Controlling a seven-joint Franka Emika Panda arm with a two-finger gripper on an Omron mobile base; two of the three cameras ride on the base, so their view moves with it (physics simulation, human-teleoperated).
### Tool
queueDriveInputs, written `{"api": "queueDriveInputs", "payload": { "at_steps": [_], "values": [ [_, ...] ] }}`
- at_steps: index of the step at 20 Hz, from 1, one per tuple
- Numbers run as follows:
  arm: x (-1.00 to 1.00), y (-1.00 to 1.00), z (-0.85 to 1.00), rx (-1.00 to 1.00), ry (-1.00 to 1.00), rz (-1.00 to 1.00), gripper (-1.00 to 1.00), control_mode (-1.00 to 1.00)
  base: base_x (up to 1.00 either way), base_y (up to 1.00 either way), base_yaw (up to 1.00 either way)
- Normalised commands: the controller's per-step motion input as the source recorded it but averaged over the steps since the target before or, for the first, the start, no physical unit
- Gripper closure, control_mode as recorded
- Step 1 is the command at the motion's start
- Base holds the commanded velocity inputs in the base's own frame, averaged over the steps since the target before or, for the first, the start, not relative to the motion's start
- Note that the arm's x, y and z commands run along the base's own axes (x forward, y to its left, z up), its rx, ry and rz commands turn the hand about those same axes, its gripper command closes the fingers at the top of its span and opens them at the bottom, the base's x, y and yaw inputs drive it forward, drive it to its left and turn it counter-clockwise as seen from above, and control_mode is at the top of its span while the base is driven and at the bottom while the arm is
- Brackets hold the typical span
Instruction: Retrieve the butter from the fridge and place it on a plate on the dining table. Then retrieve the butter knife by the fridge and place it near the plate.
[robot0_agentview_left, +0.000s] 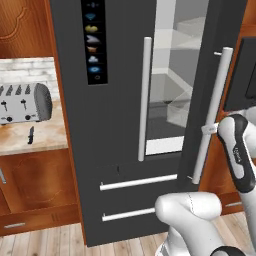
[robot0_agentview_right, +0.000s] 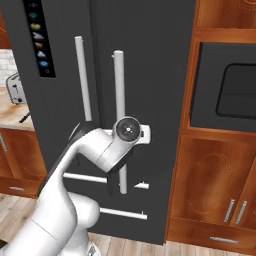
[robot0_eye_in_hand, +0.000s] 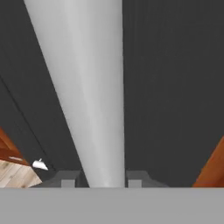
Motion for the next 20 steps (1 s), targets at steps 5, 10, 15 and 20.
{"api": "queueDriveInputs", "payload": {
  "at_steps": [5, 10, 15, 20],
  "values": [
    [-0.61, -0.51, 0.03, 0.00, 0.00, 0.00, -1.00, -1.00, 0.00, 0.00, 0.00],
    [-0.59, -0.32, 0.34, -0.02, 0.00, -0.09, -1.00, -1.00, 0.00, 0.00, 0.00],
    [-0.68, 0.09, 0.50, -0.24, 0.04, -0.22, -1.00, -1.00, 0.00, 0.00, 0.00],
    [-0.59, 0.60, 0.36, -0.38, 0.18, -0.19, -1.00, -1.00, 0.00, 0.00, 0.00]
  ]
}}
